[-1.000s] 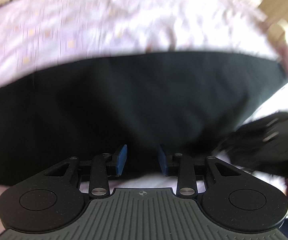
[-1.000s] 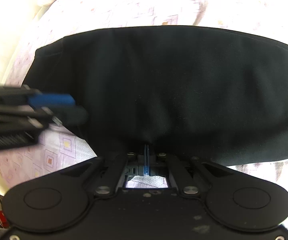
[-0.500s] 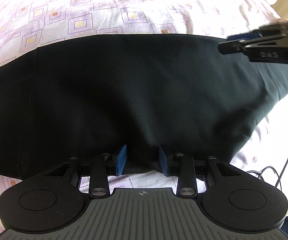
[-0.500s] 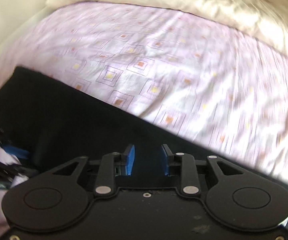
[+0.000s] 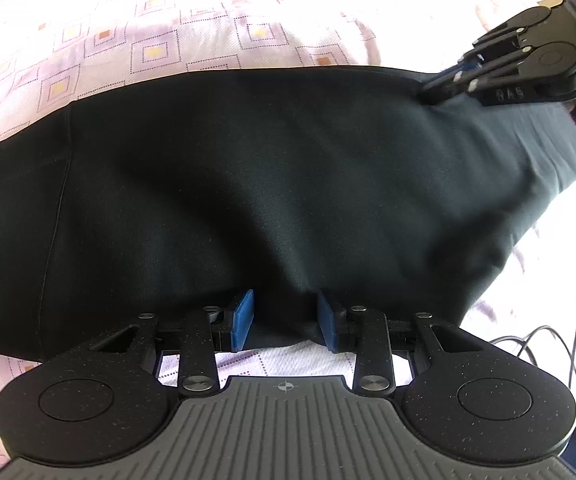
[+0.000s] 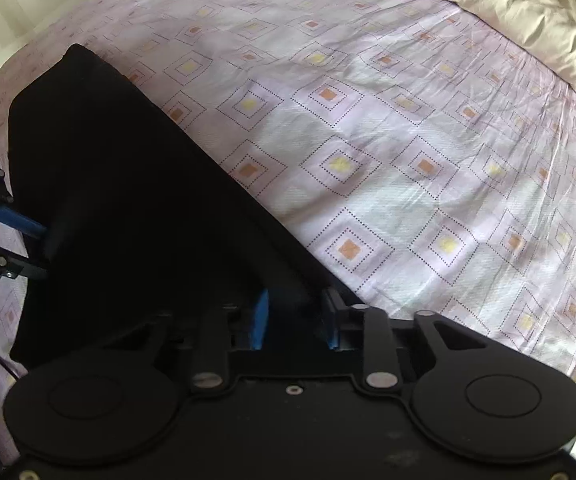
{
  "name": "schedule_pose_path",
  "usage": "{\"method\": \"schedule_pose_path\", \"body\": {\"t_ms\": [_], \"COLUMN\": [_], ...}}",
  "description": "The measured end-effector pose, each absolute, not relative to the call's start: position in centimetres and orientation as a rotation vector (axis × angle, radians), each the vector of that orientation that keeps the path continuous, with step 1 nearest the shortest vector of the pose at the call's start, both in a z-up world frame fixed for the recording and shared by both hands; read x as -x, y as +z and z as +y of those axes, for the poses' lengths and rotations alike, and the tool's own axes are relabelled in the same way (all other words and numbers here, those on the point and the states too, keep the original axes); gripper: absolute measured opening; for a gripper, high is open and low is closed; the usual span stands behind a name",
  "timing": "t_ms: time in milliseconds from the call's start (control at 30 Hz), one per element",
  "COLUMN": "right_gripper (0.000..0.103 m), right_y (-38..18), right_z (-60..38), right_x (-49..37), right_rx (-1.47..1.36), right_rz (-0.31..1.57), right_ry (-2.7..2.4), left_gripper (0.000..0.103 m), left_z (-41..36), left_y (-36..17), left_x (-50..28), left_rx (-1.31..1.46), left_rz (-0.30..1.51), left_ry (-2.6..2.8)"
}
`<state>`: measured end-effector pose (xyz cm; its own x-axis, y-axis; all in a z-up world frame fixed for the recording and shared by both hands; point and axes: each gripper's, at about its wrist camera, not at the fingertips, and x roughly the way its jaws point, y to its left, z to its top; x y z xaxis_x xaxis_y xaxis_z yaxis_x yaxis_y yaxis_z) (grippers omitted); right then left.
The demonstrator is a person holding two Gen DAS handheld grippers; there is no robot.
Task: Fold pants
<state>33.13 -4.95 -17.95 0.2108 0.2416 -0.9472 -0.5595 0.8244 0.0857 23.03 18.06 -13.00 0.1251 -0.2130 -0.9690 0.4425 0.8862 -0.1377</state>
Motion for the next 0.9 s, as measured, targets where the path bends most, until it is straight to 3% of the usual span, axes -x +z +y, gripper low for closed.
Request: {"method": "schedule_pose_path", "body": {"t_ms": [367,500,567,900], "right_gripper": [0.003,0.007,0.016,0.017], "right_y": [-18.4,-18.1,-17.3,-10.6], "right_z": [-3.9,-4.7,-5.5,-11.3], "right_x": [-33.8,-34.0,-33.8,-24.4], "right_rx": [0.343,0.261,0.196,-0.202], "right_rz": [1.178,1.179,1.161,1.069], "right_ry": [0.432,0.372,0.307,0.003], "left_gripper": [0.034,0.034,0.034,0.034], "left_z": [14.7,13.1,12.5,11.5], "left_y": [-10.7,-10.5,-11.6,-14.2], "left_x": [-21.8,-20.8,-20.3,-21.0], "left_rx": [-0.302,-0.269,-0.272,-0.275], "left_rz": [1.282,1.277,1.301,1.334], "left_ry": [-0.602,-0.677,-0.706,-0.652]}}
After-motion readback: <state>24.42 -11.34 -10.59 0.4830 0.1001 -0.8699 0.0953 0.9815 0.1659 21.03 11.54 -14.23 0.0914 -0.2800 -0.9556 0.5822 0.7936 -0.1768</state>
